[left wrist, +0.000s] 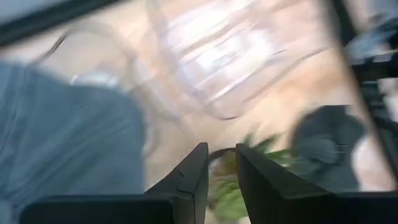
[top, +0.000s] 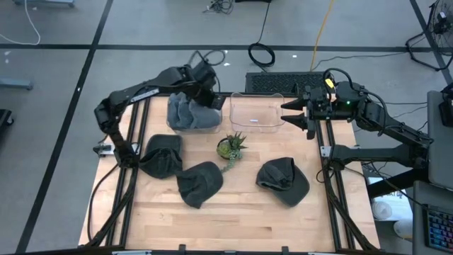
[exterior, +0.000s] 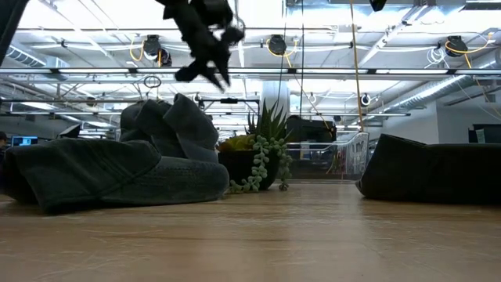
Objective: Pick & Place hat
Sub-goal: Put the middle black cap into the right transparent bin
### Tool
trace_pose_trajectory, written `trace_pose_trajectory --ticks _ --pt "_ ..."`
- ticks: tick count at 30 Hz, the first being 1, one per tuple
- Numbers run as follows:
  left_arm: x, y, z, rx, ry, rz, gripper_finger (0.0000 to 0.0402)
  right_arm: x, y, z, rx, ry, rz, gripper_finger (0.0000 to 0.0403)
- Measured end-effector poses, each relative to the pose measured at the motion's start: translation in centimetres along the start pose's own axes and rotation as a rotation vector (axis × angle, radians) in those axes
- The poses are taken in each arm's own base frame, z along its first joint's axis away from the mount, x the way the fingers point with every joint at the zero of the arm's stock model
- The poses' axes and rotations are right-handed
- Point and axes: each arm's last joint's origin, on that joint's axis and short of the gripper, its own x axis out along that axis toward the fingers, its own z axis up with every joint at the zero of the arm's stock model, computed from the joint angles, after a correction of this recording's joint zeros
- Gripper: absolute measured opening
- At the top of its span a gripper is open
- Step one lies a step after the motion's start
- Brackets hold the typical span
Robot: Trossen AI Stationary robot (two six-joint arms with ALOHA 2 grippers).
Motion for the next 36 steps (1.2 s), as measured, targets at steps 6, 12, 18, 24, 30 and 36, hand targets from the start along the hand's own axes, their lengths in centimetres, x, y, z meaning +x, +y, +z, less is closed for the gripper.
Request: trace_pose_trajectory --ticks 6,12,18,24,30,36 --pt "-3.9 -3.2 0.0 0.188 -0.21 -0.23 0.0085 0.0 0.0 -0.1 0.076 0.01 0.001 0.0216" --pt "-6.8 -5.6 -1.1 0.278 -0.317 -0.376 0.0107 0.0 0.3 -1.0 0.094 0.094 0.012 0.0244" --pt "-7.8 -7.4 -2.8 0.362 -0.233 -0.542 0.0197 0.2 1.4 -1.4 0.082 0.134 0.071 0.0258" --pt "-7.7 -9.3 -5.0 0.434 -0.048 -0.733 0.028 0.3 2.0 -1.4 0.062 0.119 0.039 0.0249" --pt "-7.4 -12.1 -8.1 0.561 -0.127 -0.646 0.0306 0.3 2.3 -1.5 0.057 0.122 0.053 0.0243" --pt "-7.4 -13.7 -10.3 0.602 -0.152 -0.612 0.0296 0.3 2.5 -1.7 0.055 0.14 0.064 0.0242"
